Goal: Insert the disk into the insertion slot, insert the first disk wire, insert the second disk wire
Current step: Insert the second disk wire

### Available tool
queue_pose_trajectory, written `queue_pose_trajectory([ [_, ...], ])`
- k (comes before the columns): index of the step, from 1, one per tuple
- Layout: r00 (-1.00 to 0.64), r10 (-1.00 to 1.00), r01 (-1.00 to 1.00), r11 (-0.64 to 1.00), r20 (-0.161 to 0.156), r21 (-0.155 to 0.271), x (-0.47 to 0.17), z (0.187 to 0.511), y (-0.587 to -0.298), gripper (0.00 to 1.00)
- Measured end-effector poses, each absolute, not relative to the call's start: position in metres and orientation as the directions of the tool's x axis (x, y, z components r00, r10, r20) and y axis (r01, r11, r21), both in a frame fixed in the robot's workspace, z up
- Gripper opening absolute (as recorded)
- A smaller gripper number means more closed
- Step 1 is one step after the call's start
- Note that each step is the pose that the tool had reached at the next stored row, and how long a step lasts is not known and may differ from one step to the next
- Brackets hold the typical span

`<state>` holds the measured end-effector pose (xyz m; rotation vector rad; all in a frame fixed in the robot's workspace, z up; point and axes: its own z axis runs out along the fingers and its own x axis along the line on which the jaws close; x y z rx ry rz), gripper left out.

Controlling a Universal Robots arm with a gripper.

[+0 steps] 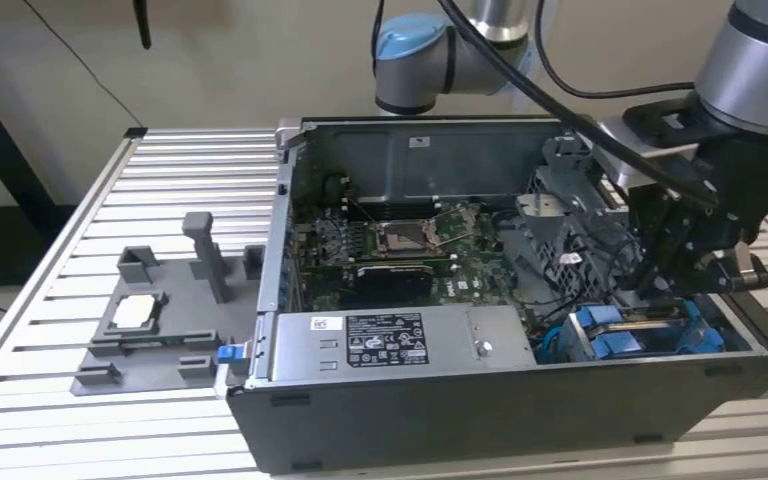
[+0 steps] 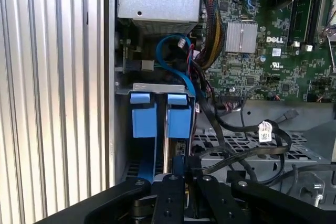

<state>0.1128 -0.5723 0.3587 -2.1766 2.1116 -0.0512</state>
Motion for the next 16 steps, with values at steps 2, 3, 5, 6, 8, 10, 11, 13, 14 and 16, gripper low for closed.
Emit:
queue_pose_trajectory([
  [2, 0.032, -0.998, -0.995, -0.027, -0.052, -0.092, 0.113, 0.357, -0.573, 0.16],
  [3, 0.031, -0.998, -0.996, -0.026, -0.052, -0.09, 0.113, 0.357, -0.573, 0.16],
  [5, 0.03, -0.998, -0.996, -0.025, -0.055, -0.087, 0.114, 0.355, -0.573, 0.16],
  [6, 0.03, -0.998, -0.996, -0.025, -0.057, -0.087, 0.115, 0.354, -0.573, 0.16],
  [8, 0.029, -0.998, -0.996, -0.024, -0.06, -0.086, 0.117, 0.351, -0.573, 0.16],
  [10, 0.028, -0.998, -0.996, -0.023, -0.06, -0.085, 0.118, 0.35, -0.573, 0.16],
  [11, 0.028, -0.998, -0.996, -0.023, -0.061, -0.085, 0.118, 0.348, -0.573, 0.16],
  [13, 0.028, -0.998, -0.996, -0.022, -0.062, -0.085, 0.118, 0.347, -0.573, 0.16],
  [14, 0.028, -0.998, -0.996, -0.022, -0.062, -0.085, 0.118, 0.345, -0.573, 0.16],
  [16, 0.028, -0.998, -0.996, -0.022, -0.063, -0.085, 0.118, 0.344, -0.573, 0.16],
])
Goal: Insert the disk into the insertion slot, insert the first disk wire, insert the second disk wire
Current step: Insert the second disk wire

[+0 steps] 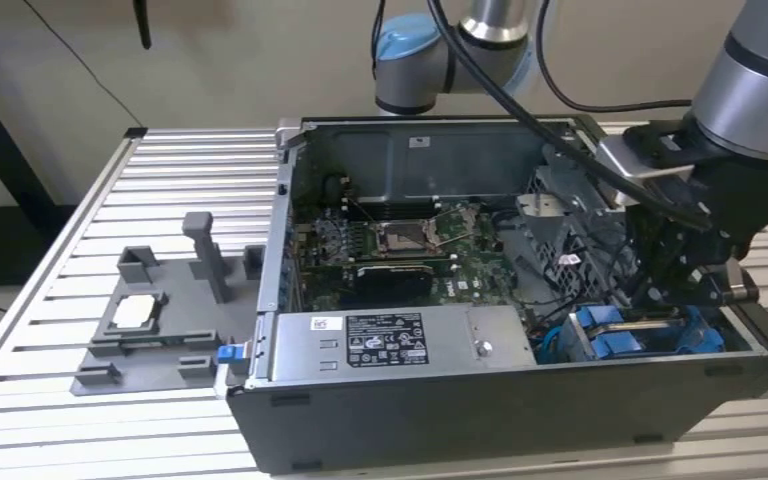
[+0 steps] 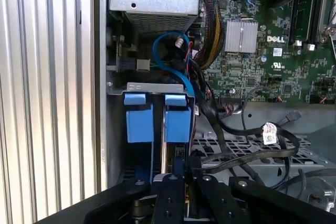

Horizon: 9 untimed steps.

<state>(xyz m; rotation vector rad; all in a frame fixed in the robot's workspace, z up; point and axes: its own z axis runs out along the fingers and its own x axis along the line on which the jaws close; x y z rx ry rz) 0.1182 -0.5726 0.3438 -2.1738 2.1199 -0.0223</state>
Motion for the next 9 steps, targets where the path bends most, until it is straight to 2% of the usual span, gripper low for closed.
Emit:
queue_pose_trajectory([
  [9, 0.028, -0.997, -0.996, -0.022, -0.07, -0.085, 0.1207, 0.3391, -0.5727, 0.16],
])
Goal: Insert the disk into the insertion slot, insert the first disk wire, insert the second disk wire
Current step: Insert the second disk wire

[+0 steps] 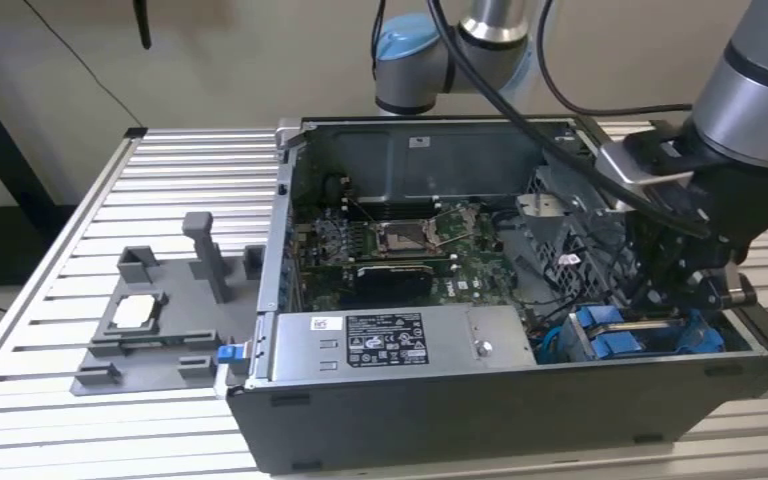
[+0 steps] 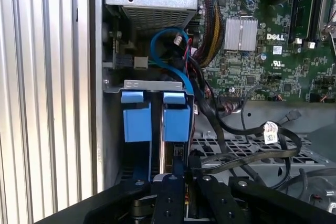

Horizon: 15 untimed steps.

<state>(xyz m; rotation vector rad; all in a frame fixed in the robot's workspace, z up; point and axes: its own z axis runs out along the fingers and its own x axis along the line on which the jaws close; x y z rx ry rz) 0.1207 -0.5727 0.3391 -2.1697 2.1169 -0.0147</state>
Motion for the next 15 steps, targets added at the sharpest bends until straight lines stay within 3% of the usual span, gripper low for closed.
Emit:
queue_pose_trajectory([
  [7, 0.027, -0.997, -0.996, -0.021, -0.07, -0.085, 0.1212, 0.3353, -0.5739, 0.16],
  [9, 0.027, -0.997, -0.996, -0.021, -0.07, -0.083, 0.1212, 0.3352, -0.5739, 0.18],
  [10, 0.027, -0.997, -0.996, -0.021, -0.07, -0.082, 0.1212, 0.3355, -0.574, 0.24],
  [15, 0.027, -0.997, -0.997, -0.021, -0.07, -0.074, 0.1216, 0.34, -0.574, 0.24],
])
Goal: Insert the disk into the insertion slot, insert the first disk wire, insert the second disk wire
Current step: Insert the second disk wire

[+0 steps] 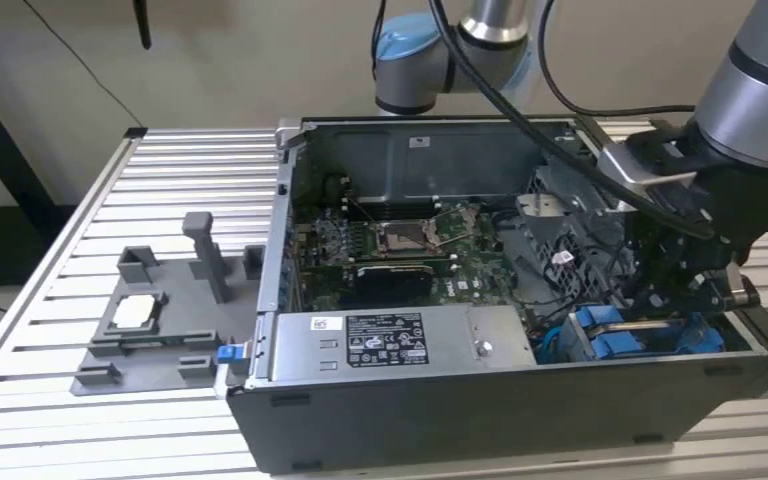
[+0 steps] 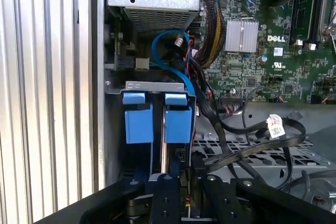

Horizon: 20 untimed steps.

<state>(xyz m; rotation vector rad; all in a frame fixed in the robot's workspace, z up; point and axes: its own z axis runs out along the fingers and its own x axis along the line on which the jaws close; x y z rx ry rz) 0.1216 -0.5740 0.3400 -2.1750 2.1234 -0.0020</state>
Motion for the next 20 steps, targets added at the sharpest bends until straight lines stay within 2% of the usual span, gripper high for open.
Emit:
queue_pose_trajectory([
  [20, 0.025, -0.997, -0.998, -0.02, -0.07, -0.067, 0.122, 0.381, -0.574, 0.24],
])
